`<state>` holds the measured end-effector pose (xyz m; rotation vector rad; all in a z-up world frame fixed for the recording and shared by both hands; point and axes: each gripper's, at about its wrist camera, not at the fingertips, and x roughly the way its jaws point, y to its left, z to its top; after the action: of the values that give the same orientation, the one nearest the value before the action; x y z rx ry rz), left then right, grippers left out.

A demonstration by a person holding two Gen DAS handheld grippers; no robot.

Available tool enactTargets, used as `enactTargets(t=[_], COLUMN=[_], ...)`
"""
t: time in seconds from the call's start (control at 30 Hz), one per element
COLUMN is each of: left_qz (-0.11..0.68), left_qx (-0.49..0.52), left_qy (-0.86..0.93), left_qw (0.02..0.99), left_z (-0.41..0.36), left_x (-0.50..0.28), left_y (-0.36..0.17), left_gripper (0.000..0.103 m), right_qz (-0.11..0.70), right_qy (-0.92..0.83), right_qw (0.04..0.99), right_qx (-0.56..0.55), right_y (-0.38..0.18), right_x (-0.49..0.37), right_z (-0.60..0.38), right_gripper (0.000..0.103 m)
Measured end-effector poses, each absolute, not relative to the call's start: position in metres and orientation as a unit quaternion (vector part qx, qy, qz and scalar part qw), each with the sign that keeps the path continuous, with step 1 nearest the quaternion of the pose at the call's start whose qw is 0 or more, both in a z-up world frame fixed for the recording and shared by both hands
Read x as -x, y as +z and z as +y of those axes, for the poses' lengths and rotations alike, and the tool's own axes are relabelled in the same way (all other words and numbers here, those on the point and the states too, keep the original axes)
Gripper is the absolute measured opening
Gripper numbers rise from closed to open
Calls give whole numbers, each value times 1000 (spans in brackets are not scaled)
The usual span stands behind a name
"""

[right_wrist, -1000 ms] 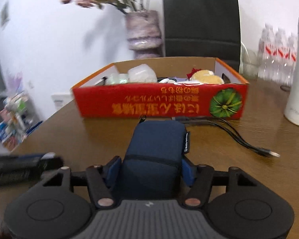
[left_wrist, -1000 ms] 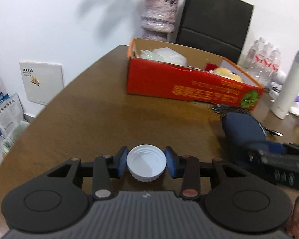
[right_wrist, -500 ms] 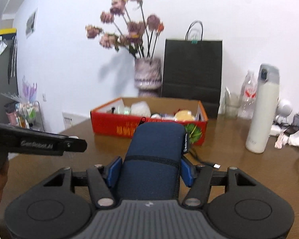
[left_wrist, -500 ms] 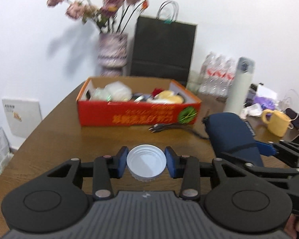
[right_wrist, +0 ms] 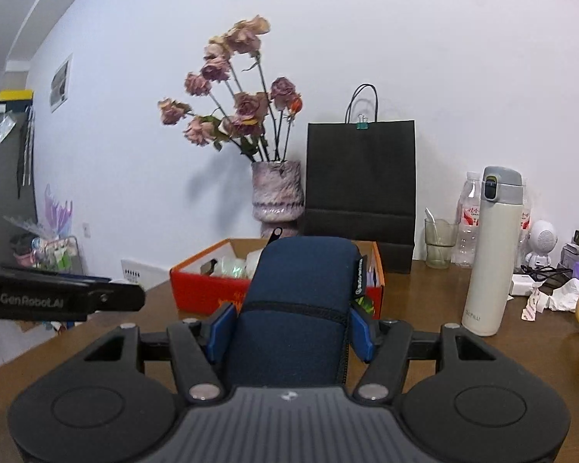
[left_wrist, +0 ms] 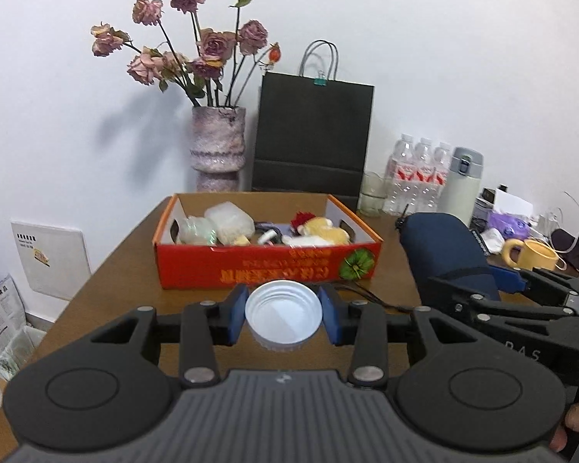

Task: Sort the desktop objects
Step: 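Carry the white lid and navy pouch into the cardboard box and open both tools, then withdraw both tools from the box back over the table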

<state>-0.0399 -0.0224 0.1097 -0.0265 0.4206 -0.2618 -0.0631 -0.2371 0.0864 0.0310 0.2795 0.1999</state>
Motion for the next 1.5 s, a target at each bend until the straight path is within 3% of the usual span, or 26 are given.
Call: enactTargets(t=[0.53,0.77,0.8,0.9,1.0,1.27,1.5], left_qz=[206,285,301,356,394,410,396], left_qx=[-3,-16,-20,-11,-22,17,-2], left_qy=[-122,-129,-141,-147,-138,-117,-81], left_qw=[971,950,943,923,909,904,915], left_z=[-19,-24,-24,-22,-17,9,10], left_x=[-144,-240,-252,-284,-289,-270,-217], left_y=[147,121,115,87,68,72,87], left_gripper=[41,41,43,73,75,101,103], right_qz=[152,253,279,343,381,355,329], right_qy=[110,127,130,112,96,85,70], right_qw=[981,955,947,926,912,923,939], right_qx=[-52,-85,-95,-111,-120,-120,-67], right_y=[128,106,97,64,47,74,90], right_x=[-128,-258,-279,-327,-334,-295,-228], right_z=[-232,-213,-211,-210,-214,-223,-210], right_gripper=[59,59,60,61,64,76,86])
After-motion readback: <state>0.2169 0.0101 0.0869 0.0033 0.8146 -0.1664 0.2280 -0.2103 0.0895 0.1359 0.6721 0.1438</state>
